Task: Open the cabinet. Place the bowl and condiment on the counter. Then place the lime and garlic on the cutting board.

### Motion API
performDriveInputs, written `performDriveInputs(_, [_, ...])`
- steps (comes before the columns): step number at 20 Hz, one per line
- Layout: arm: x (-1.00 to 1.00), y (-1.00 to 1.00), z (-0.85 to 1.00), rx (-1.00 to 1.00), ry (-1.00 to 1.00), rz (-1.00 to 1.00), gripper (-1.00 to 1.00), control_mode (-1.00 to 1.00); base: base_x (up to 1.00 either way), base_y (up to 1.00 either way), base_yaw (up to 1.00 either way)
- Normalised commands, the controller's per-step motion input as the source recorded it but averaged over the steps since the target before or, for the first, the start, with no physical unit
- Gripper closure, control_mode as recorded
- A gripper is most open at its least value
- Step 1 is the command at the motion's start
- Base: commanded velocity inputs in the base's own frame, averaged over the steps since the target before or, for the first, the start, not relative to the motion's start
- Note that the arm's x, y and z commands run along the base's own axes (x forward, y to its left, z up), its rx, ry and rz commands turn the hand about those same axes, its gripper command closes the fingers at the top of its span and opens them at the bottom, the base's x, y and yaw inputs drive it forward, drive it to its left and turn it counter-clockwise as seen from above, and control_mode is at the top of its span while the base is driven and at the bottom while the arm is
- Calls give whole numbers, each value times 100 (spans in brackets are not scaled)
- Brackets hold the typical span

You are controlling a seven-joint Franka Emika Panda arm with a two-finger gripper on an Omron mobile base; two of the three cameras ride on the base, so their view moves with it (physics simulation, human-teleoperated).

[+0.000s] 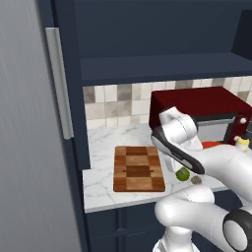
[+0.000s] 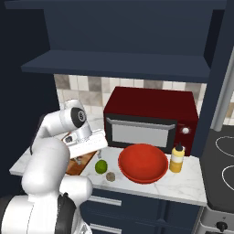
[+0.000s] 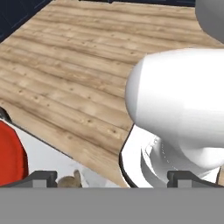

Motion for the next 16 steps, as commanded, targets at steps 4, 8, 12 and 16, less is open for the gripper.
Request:
performDriveInputs(4, [5, 0, -10, 0, 4, 0, -100, -100, 0, 0, 0])
performDriveInputs(8, [3, -2, -9, 0, 1, 0, -100, -100, 0, 0, 0])
performDriveInputs(12, [0, -5, -10, 0, 0, 0, -100, -100, 0, 0, 0])
performDriveInputs(16, [0, -6, -9, 0, 0, 0, -100, -100, 0, 0, 0])
